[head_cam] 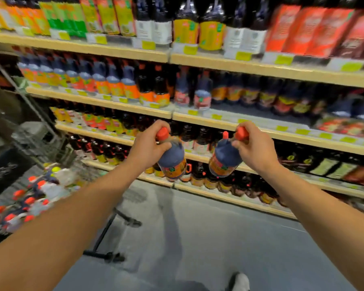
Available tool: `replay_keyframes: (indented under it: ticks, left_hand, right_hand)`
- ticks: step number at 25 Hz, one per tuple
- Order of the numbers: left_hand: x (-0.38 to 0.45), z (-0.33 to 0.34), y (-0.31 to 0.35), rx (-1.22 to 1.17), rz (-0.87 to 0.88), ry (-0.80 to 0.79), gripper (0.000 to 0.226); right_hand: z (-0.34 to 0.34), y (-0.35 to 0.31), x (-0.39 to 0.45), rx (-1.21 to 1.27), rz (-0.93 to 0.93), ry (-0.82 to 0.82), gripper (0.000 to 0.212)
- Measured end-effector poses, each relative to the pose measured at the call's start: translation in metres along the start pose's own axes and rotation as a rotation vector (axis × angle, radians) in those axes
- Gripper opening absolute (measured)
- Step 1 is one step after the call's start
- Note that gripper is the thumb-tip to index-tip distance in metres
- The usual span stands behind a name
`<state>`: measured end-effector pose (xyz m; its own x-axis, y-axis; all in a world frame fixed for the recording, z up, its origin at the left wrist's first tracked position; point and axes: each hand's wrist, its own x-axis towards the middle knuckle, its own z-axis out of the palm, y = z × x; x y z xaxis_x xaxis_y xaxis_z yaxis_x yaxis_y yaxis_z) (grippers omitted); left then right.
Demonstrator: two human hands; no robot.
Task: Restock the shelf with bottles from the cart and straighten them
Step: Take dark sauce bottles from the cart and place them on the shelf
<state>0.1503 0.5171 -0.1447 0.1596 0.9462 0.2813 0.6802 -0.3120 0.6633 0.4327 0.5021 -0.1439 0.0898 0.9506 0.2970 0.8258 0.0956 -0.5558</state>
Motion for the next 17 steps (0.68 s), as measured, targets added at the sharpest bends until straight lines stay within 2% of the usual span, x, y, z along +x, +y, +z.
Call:
replay_keyframes:
  ticks: [6,9,13,17]
  left_hand:
    - [0.06,0.114,0.093,-0.021,-0.008,0.017,0.034]
    - [0.091,0.149,0.123,-0.002,0.011,0.062,0.034]
    - [0.137,0.188,0.134,-0.01,0.044,0.118,0.033]
    - [0.187,0.214,0.117,-0.014,0.101,0.184,0.029]
  right_hand:
    - [-0.081,0.128,0.033,-0.002,0.002,0.007,0.029]
    - [-0.104,0.169,0.055,-0.001,-0.004,0.03,0.029]
    - [-0.106,0.205,0.091,0.028,0.005,0.029,0.03]
    - [-0.079,0.22,0.121,0.079,-0.006,0.033,0.029]
